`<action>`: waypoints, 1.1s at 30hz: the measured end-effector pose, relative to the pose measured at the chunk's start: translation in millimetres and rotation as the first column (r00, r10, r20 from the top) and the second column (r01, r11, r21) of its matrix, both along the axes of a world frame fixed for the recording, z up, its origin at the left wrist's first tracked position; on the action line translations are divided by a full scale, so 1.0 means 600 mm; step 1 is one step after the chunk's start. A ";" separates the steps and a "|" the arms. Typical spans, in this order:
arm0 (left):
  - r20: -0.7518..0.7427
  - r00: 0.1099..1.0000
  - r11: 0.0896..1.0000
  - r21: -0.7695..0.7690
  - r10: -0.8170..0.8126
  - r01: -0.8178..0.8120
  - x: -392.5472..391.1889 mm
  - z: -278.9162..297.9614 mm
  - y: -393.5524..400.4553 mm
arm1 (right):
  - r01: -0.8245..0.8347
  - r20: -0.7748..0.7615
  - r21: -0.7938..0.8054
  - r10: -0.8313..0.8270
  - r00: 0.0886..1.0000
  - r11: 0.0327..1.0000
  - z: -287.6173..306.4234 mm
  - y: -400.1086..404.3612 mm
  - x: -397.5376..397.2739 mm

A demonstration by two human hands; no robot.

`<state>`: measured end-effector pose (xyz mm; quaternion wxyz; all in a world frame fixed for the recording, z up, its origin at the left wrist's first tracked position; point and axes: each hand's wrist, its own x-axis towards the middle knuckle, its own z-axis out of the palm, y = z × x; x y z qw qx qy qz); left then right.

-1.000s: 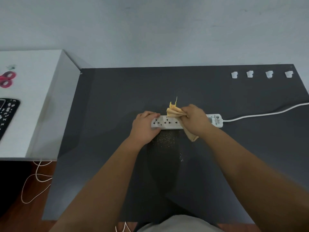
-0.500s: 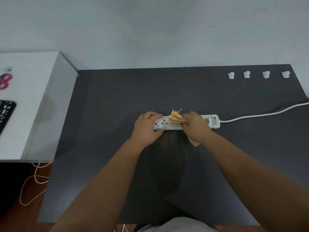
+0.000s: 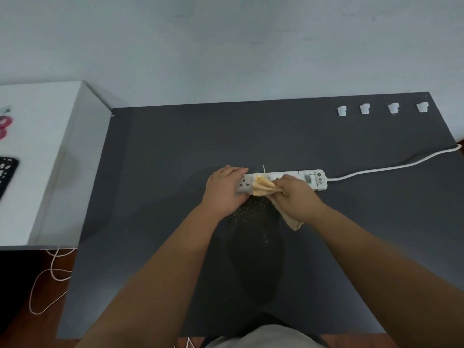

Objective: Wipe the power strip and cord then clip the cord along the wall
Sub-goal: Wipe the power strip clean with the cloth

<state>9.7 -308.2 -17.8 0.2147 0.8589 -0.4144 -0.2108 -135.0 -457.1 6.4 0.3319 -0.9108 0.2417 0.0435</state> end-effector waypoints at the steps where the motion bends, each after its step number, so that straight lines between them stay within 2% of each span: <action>1: 0.006 1.000 1.000 0.004 -0.012 0.012 0.001 -0.001 0.000 | 0.067 0.034 0.012 -0.067 0.997 0.998 0.007 -0.007 0.000; 3: 0.009 1.000 1.000 0.012 -0.021 0.021 0.003 -0.003 0.000 | 0.231 0.072 -0.006 -0.229 0.971 0.973 0.014 -0.031 -0.002; 5: 0.004 1.000 1.000 0.017 -0.026 0.026 0.002 -0.003 -0.002 | 0.321 0.058 -0.063 -0.318 0.946 0.945 0.011 -0.047 -0.009; 7: 0.003 0.999 0.999 0.015 -0.034 0.034 -0.001 -0.002 -0.009 | 0.273 -0.002 -0.089 -0.274 0.962 0.958 0.005 -0.039 -0.014; 10: 0.001 0.998 0.998 -0.001 -0.062 0.062 -0.009 -0.002 -0.021 | 0.048 -0.069 -0.021 -0.049 0.996 0.999 -0.001 -0.008 -0.022; 11: 0.006 0.997 0.997 -0.004 -0.077 0.077 -0.012 -0.001 -0.025 | 0.025 -0.058 0.002 -0.024 0.998 1.000 0.004 -0.008 -0.023; 13: 0.014 0.995 0.995 -0.002 -0.096 0.096 -0.015 0.001 -0.031 | 0.114 -0.007 0.008 -0.114 0.993 0.993 0.016 -0.026 -0.020; 17: 0.027 0.993 0.993 0.011 -0.117 0.117 -0.021 0.006 -0.046 | 0.358 0.034 -0.110 -0.356 0.934 0.927 0.013 -0.072 -0.027; 19: 0.029 0.991 0.992 0.016 -0.129 0.129 -0.025 0.005 -0.054 | 0.295 -0.045 -0.113 -0.302 0.952 0.949 0.005 -0.060 -0.033; 21: 0.033 0.990 0.990 0.011 -0.137 0.137 -0.029 0.003 -0.063 | 0.159 -0.122 -0.022 -0.160 0.979 0.987 0.007 -0.040 -0.042; 23: 0.043 0.987 0.988 0.030 -0.153 0.152 -0.030 0.001 -0.070 | 0.116 -0.097 0.101 -0.106 0.990 0.988 0.022 -0.032 -0.049; 25: 0.047 0.985 0.986 0.050 -0.164 0.162 -0.032 -0.001 -0.074 | 0.242 0.001 0.125 -0.244 0.970 0.962 0.032 -0.049 -0.045; 27: 0.032 0.988 0.988 0.039 -0.150 0.149 -0.035 -0.004 -0.074 | 0.383 0.052 0.073 -0.387 0.921 0.921 0.025 -0.079 -0.040; 28: 0.027 0.990 0.990 0.024 -0.138 0.138 -0.037 -0.005 -0.074 | 0.399 0.048 0.030 -0.400 0.915 0.916 0.019 -0.088 -0.041; 30: 0.017 0.993 0.993 -0.001 -0.120 0.120 -0.041 -0.007 -0.072 | 0.312 -0.016 -0.036 -0.313 0.950 0.949 0.006 -0.088 -0.046; 33: 0.025 0.994 0.994 -0.035 -0.104 0.105 -0.044 -0.011 -0.070 | 0.086 -0.098 0.074 -0.078 0.992 0.994 0.000 -0.061 -0.070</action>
